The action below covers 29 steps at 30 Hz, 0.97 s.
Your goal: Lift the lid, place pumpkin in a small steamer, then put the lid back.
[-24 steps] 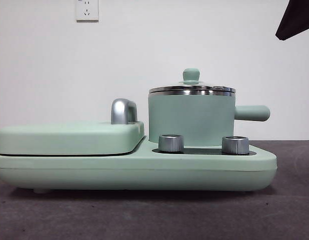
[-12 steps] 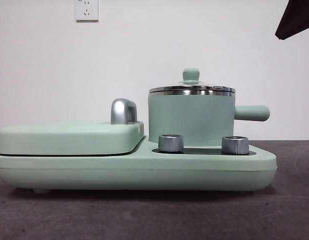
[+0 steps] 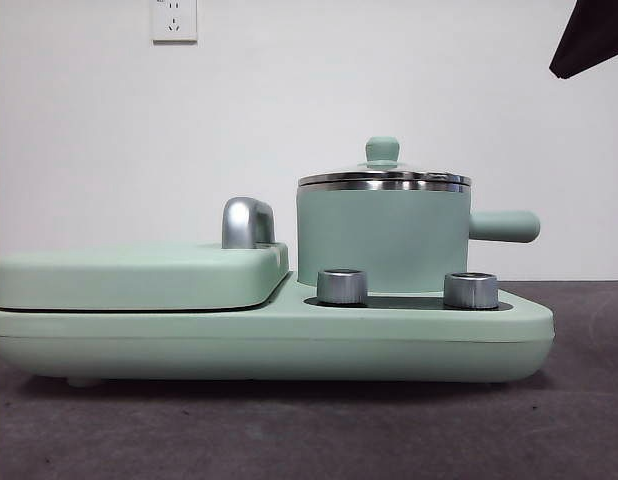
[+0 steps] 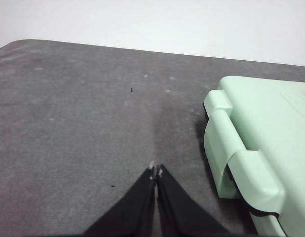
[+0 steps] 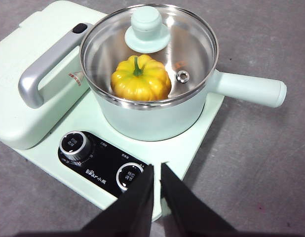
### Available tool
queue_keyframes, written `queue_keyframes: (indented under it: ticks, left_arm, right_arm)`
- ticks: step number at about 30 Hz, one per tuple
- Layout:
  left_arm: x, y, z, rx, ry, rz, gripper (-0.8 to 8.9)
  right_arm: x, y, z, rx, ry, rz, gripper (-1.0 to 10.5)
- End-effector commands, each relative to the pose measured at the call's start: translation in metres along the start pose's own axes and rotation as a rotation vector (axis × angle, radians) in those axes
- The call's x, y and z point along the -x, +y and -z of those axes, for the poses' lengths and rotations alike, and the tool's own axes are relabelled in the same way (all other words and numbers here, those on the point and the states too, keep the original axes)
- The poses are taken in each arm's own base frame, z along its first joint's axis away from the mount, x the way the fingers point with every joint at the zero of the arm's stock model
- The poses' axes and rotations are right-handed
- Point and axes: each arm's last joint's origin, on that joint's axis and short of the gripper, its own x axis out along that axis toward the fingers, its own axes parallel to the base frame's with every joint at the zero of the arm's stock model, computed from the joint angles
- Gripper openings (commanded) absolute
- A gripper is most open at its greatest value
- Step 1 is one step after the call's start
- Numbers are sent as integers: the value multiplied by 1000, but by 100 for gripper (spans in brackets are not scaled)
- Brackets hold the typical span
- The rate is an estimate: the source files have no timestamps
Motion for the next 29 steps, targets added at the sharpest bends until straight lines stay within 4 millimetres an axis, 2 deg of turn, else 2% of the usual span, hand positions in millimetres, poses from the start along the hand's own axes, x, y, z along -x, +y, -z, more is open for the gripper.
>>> queue_keyframes:
  ticks: [1, 3, 6, 9, 15, 20, 23, 29]
  left_arm:
    - [-2, 1, 5, -3, 6, 3, 7]
    - [-2, 1, 5, -3, 6, 3, 7]
    - [-2, 1, 5, -3, 6, 3, 7]
    - [-2, 1, 5, -3, 6, 3, 7]
    - [-2, 1, 5, -3, 6, 3, 7]
    - [-2, 1, 5, -3, 6, 3, 7]
    - [-2, 1, 5, -3, 6, 3, 7]
    - [-2, 1, 5, -3, 6, 3, 7]
  right_arm:
    - [0, 1, -3, 11, -13, -6, 19]
    - [0, 1, -3, 12, -13, -6, 19]
    - [6, -3, -1, 115, -39, 47, 19]
    - [8, -13, 11, 133, -125, 94, 19]
    - [0, -38, 70, 52, -358, 262, 19]
    - [-5, -49, 111, 25, -462, 377, 19]
    - [-7, -53, 128, 11, -495, 423, 19]
    - [-13, -54, 148, 14, -543, 449, 19]
